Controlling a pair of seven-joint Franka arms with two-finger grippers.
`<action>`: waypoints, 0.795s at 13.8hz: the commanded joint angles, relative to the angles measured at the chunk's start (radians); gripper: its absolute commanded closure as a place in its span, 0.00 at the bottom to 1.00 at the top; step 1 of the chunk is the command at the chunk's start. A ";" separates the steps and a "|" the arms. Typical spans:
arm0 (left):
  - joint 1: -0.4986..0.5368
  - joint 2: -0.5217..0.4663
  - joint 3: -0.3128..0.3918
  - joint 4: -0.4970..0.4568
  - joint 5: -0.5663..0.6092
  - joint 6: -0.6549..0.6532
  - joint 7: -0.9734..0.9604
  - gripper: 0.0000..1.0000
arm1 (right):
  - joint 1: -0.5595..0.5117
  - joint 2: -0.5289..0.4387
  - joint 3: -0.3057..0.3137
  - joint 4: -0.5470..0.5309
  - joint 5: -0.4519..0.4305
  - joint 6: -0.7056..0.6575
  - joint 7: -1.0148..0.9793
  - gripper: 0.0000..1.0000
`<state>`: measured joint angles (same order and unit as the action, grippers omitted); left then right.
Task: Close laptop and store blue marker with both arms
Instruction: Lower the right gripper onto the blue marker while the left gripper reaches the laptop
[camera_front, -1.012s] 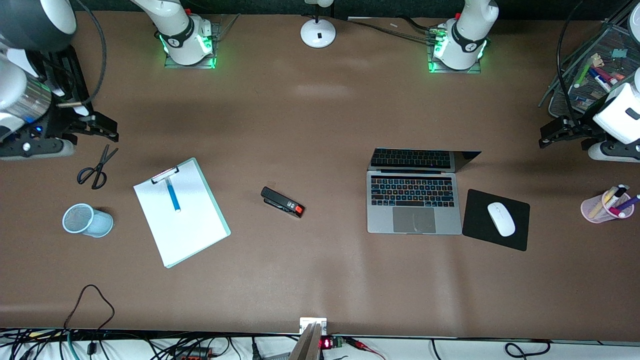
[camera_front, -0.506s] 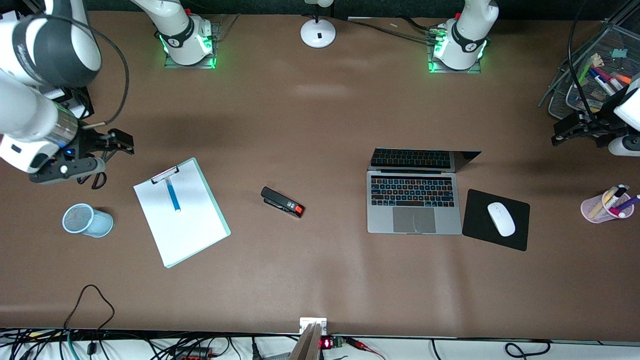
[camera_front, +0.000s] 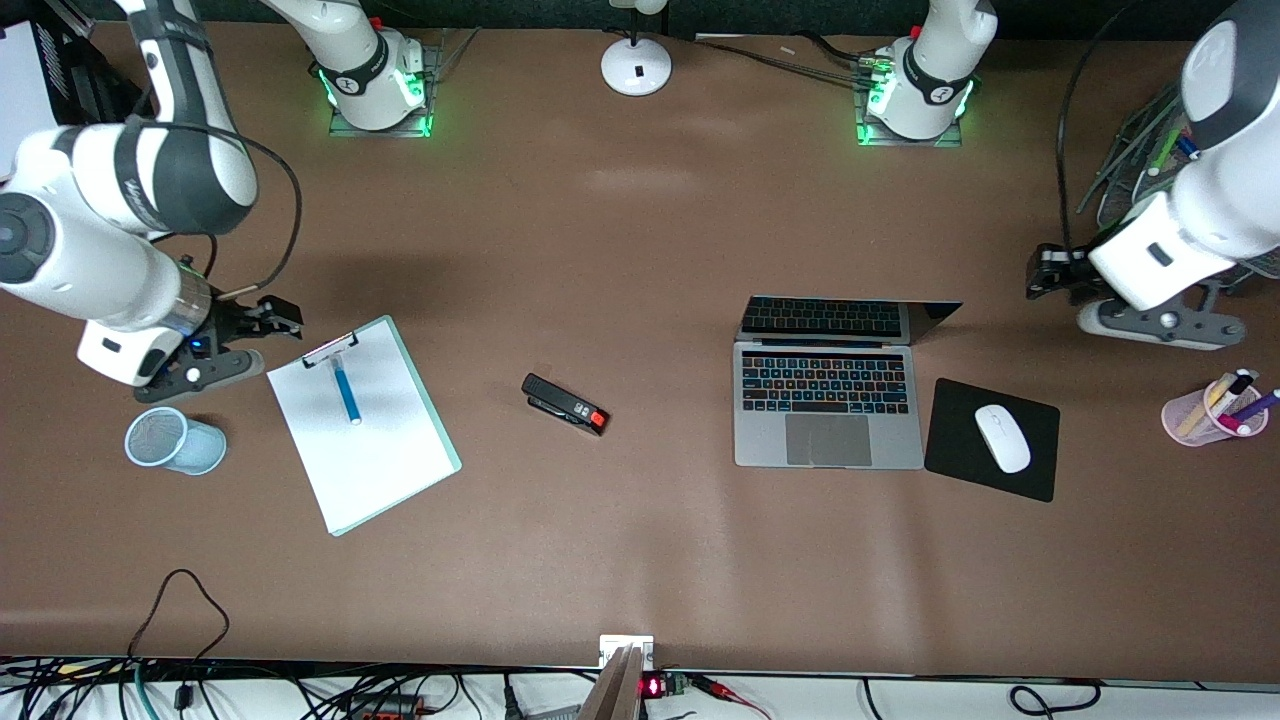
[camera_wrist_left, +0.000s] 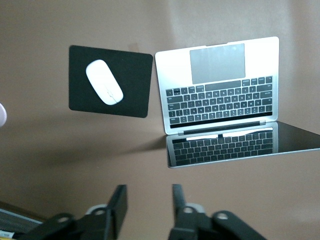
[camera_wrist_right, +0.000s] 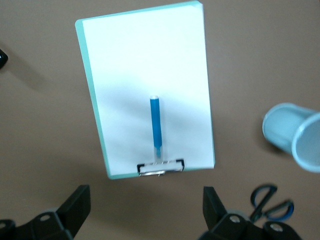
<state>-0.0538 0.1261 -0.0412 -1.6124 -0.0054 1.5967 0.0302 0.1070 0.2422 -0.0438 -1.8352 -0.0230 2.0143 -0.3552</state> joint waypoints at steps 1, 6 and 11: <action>-0.004 0.018 -0.022 0.020 -0.021 -0.034 -0.019 1.00 | 0.000 0.031 0.004 -0.044 -0.009 0.089 -0.099 0.10; -0.003 0.038 -0.084 0.008 -0.131 -0.043 -0.007 1.00 | 0.034 0.138 0.004 -0.042 -0.009 0.211 -0.122 0.28; 0.002 0.018 -0.124 0.025 -0.134 -0.087 -0.006 1.00 | 0.023 0.253 0.004 -0.052 -0.009 0.378 -0.206 0.46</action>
<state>-0.0622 0.1544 -0.1594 -1.6017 -0.1211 1.5316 0.0223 0.1409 0.4685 -0.0416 -1.8847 -0.0231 2.3480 -0.5307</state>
